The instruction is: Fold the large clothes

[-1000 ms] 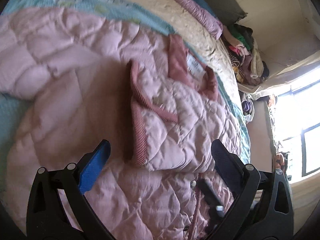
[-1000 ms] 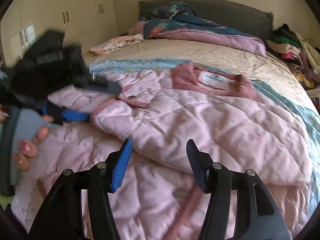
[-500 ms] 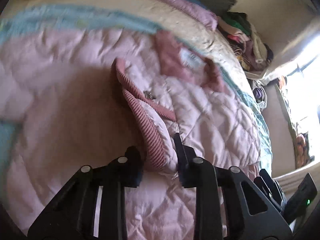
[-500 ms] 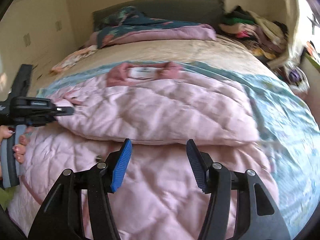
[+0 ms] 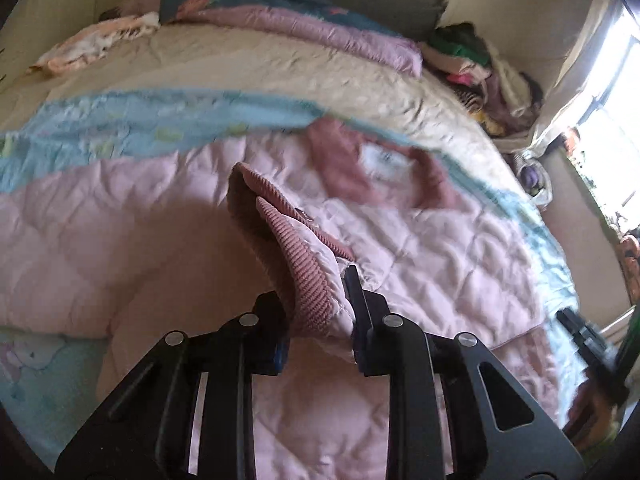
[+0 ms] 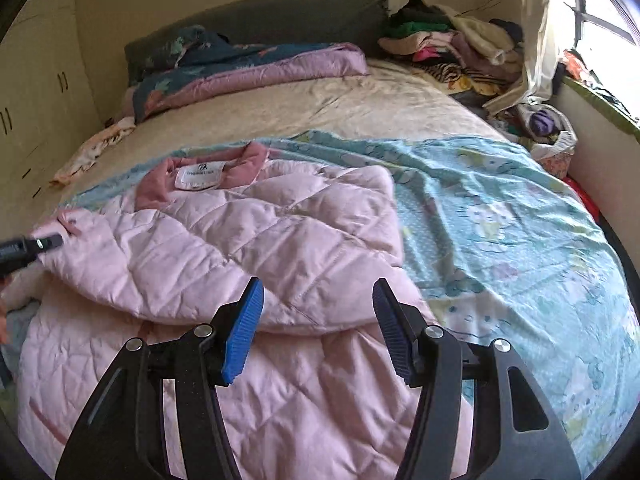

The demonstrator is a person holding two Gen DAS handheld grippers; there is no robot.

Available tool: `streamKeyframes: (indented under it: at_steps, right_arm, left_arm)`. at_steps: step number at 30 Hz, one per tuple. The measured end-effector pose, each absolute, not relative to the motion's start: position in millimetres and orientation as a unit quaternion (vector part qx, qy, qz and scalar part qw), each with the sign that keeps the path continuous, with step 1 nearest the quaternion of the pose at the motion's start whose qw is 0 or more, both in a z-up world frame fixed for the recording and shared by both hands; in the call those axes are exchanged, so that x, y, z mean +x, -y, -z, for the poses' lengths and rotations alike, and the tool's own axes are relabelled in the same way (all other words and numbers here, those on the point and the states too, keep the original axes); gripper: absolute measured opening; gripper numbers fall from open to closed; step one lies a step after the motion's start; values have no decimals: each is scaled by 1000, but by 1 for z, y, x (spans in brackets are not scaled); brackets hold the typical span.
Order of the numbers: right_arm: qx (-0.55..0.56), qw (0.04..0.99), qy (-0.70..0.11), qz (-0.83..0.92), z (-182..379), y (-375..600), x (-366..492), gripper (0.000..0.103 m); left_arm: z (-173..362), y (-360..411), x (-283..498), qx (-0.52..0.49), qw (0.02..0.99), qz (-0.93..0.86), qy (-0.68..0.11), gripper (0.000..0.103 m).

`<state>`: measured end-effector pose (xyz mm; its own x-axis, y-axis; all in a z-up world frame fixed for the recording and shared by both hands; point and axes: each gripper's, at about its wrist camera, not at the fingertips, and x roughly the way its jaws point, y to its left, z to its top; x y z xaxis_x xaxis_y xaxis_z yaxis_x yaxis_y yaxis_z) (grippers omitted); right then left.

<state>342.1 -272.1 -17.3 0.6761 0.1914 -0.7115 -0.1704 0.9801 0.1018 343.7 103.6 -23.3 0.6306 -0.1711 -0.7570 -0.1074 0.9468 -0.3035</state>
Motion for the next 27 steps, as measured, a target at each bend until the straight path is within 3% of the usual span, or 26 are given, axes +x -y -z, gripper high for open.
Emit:
streamKeyframes:
  at_steps: [8, 15, 22, 25, 27]
  right_arm:
    - [7, 897, -426, -114, 30, 252, 383, 59]
    - [9, 871, -483, -84, 69, 262, 404, 59]
    - [20, 870, -486, -77, 86, 267, 406, 59]
    - [16, 874, -479, -76, 76, 262, 397, 64]
    - [25, 881, -464, -92, 64, 260, 386, 73]
  left_arm:
    - [57, -109, 334, -159, 877, 5, -453, 18]
    - [61, -109, 333, -163, 875, 7, -455, 20]
    - [63, -109, 334, -170, 873, 3, -457, 25]
    - [58, -108, 331, -161, 873, -3, -460, 29]
    - [52, -108, 327, -156, 876, -4, -457, 38]
